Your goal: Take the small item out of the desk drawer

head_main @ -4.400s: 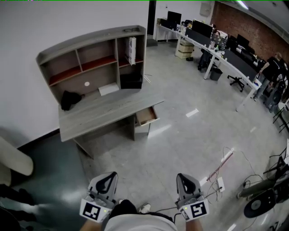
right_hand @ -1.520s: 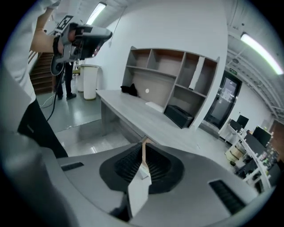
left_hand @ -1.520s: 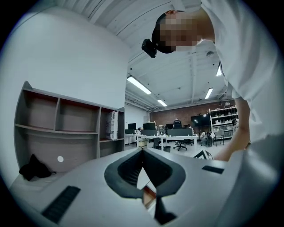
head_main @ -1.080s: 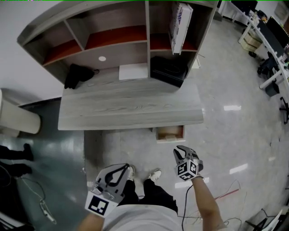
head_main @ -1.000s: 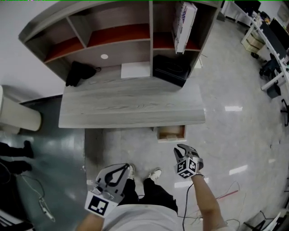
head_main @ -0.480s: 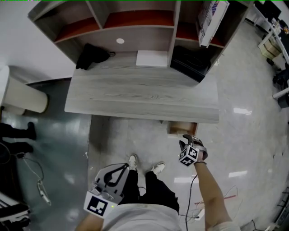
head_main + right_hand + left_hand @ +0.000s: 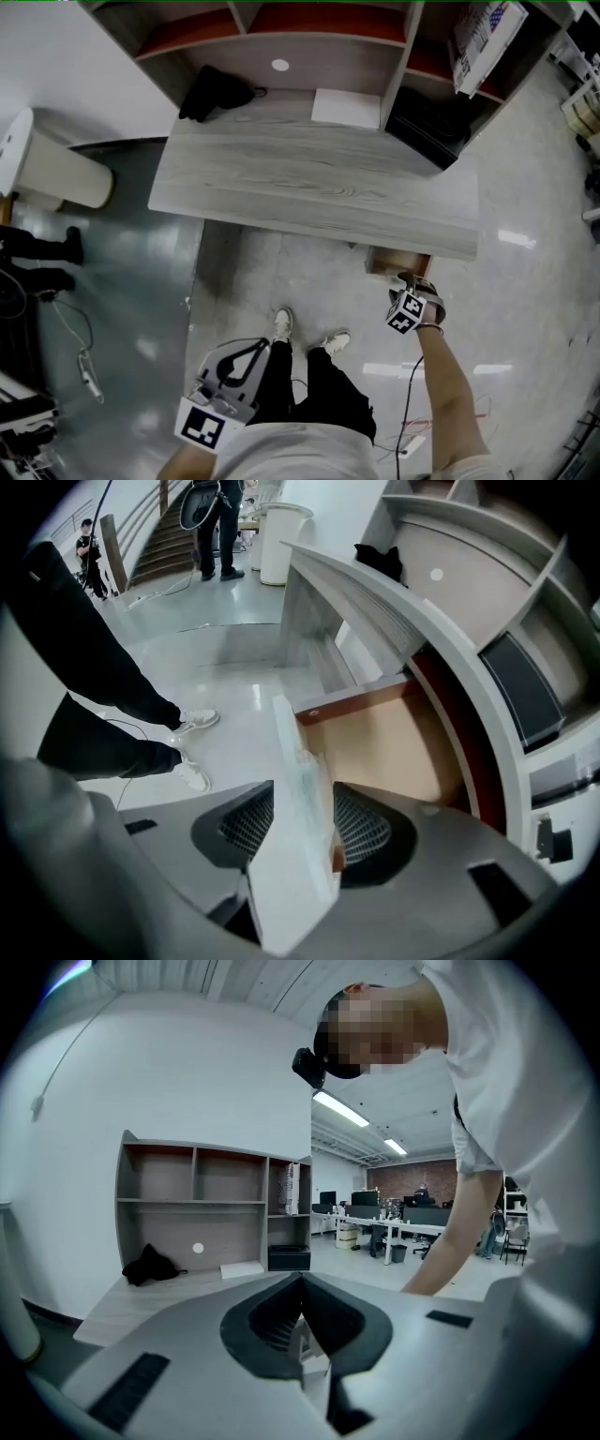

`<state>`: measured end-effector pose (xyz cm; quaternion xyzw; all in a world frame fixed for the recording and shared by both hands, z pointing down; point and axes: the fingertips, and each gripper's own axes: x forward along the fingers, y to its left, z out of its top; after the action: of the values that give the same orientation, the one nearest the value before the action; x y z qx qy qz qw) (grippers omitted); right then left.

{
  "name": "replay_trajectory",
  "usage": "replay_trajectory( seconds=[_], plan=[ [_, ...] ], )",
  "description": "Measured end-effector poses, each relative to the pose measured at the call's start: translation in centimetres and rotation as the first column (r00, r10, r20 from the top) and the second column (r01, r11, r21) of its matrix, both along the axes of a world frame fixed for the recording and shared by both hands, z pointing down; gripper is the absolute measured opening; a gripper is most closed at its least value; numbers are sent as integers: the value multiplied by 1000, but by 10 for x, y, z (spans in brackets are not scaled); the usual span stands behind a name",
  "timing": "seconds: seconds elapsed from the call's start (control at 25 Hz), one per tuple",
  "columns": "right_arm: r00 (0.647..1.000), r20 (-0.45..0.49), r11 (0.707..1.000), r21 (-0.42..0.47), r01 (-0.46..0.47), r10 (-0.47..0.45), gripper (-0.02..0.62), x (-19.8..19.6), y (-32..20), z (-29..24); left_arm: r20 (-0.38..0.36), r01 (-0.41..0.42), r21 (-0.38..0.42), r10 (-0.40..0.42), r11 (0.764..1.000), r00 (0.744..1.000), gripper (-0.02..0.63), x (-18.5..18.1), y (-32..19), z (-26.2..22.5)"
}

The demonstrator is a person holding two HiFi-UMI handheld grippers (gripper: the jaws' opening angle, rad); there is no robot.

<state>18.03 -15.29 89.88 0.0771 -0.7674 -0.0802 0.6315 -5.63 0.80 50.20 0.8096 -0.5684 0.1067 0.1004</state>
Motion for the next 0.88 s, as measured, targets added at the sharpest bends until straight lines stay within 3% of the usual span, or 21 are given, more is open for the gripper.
replay_trajectory(
  seconds=[0.4,0.56,0.88],
  plan=[
    [997,-40,997,-38,67,-68,202,-8,-3,8,3,39,-11,-39,999,999,15,-7,8,5],
    [996,-40,996,-56,72,-75,138,-8,2,9,0,43,-11,-43,999,999,15,-6,11,7],
    [998,-29,998,-40,46,-47,82,-1,2,3,-6,28,4,-28,1000,1000,15,-1,12,5]
  ],
)
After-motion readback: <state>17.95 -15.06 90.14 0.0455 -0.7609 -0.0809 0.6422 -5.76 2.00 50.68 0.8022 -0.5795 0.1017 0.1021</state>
